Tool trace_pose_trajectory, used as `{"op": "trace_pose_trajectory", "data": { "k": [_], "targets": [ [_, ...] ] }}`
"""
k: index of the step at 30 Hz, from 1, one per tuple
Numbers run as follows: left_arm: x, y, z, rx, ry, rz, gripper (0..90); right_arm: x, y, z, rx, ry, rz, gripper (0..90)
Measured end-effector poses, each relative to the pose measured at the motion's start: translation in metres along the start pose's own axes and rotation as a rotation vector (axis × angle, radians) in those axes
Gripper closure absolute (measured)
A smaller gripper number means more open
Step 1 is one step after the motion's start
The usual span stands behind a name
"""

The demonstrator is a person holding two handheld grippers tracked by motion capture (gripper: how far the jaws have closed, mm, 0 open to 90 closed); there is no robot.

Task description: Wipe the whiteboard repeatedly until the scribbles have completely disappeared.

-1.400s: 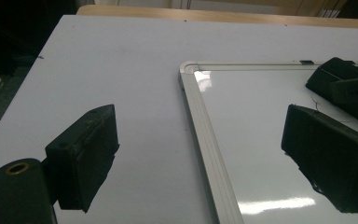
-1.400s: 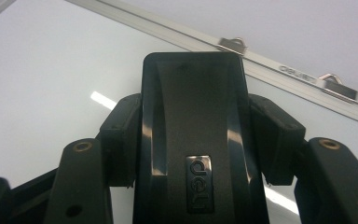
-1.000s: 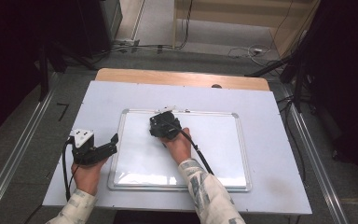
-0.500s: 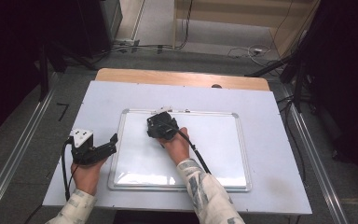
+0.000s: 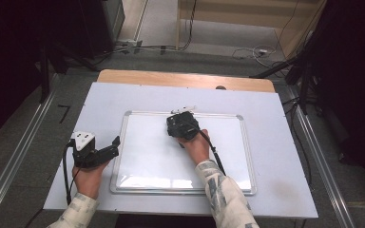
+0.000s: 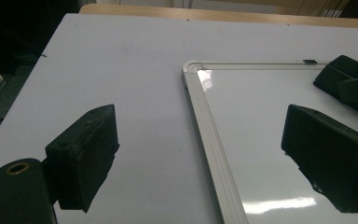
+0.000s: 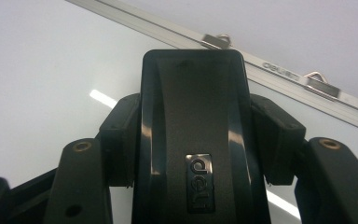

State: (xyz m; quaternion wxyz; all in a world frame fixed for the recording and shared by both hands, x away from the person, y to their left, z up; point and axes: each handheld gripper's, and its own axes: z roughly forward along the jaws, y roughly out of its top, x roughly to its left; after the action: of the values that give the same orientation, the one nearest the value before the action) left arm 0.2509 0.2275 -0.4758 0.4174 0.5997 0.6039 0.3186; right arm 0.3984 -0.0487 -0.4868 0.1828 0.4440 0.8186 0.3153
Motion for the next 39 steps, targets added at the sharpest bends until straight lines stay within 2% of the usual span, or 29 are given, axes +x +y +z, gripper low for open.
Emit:
{"op": "trace_pose_trajectory", "data": {
  "k": [20, 33, 39],
  "targets": [
    [-0.001, 0.0, 0.001, 0.003, 0.001, 0.006, 12.3, -0.035, -0.014, -0.014, 0.009, -0.024, 0.044, 39.1],
    [-0.002, 0.0, 0.002, 0.005, 0.002, 0.008, 12.3, -0.07, -0.023, -0.022, 0.013, -0.072, 0.093, 38.9],
    [-0.003, 0.0, 0.002, 0.005, 0.002, 0.012, 12.3, -0.069, -0.023, -0.021, 0.011, -0.085, 0.107, 38.9]
  ]
}}
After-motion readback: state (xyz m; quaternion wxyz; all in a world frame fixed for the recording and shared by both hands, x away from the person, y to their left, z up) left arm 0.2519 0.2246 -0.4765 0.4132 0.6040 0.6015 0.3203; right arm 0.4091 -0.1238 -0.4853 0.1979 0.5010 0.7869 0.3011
